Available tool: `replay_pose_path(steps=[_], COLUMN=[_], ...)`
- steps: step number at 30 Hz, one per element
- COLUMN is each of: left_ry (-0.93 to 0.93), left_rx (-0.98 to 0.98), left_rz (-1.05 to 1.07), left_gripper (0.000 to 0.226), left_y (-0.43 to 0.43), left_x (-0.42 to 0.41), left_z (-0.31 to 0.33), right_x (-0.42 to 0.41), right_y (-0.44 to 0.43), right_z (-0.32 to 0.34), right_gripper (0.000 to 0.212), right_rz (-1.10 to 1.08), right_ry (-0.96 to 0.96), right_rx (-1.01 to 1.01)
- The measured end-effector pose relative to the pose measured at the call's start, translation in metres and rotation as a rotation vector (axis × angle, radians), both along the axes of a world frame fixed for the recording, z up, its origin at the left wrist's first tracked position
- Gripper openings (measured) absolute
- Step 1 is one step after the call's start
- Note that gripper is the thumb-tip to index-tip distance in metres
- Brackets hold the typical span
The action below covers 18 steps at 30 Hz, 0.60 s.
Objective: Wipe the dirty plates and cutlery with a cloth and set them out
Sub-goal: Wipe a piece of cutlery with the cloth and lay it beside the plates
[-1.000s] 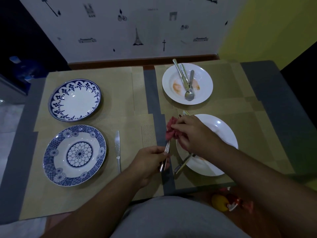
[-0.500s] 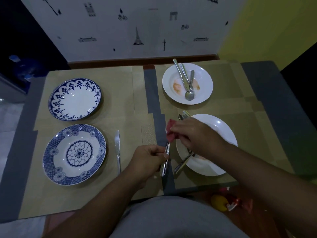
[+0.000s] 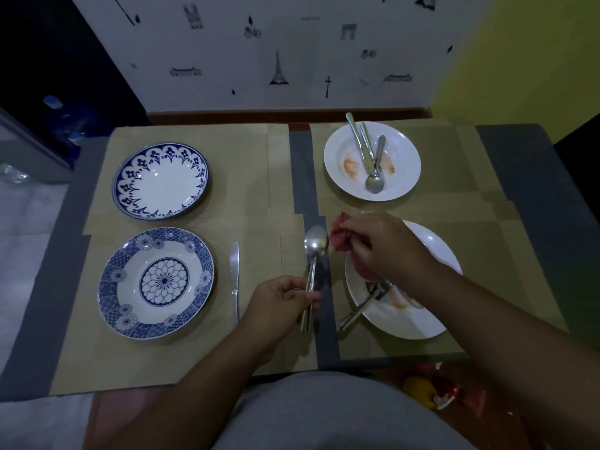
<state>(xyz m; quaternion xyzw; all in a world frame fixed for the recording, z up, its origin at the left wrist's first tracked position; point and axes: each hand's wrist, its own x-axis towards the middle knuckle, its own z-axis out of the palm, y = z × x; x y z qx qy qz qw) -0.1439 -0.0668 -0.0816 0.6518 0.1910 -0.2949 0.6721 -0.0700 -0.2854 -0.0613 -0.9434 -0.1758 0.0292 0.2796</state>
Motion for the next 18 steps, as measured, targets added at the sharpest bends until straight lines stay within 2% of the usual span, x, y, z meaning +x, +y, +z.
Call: replay_pose_path(steps=[7, 11, 18], left_ry=[0.109, 0.204, 0.28], left_rx=[-0.185, -0.203, -0.237], left_rz=[0.183, 0.246, 0.315], left_gripper=[0.025, 0.017, 0.028], left_y=[0.005, 0.006, 0.009], left_x=[0.0, 0.002, 0.0], left_z=[-0.015, -0.02, -0.035], right_x=[-0.003, -0.004, -0.011], right_y=[0.011, 0.014, 0.017], right_z=[-0.004, -0.003, 0.0], right_gripper=[0.024, 0.027, 0.025], right_rz=[0.059, 0.036, 0.063], right_ry=[0.004, 0.007, -0.01], right_rx=[0.008, -0.018, -0.007])
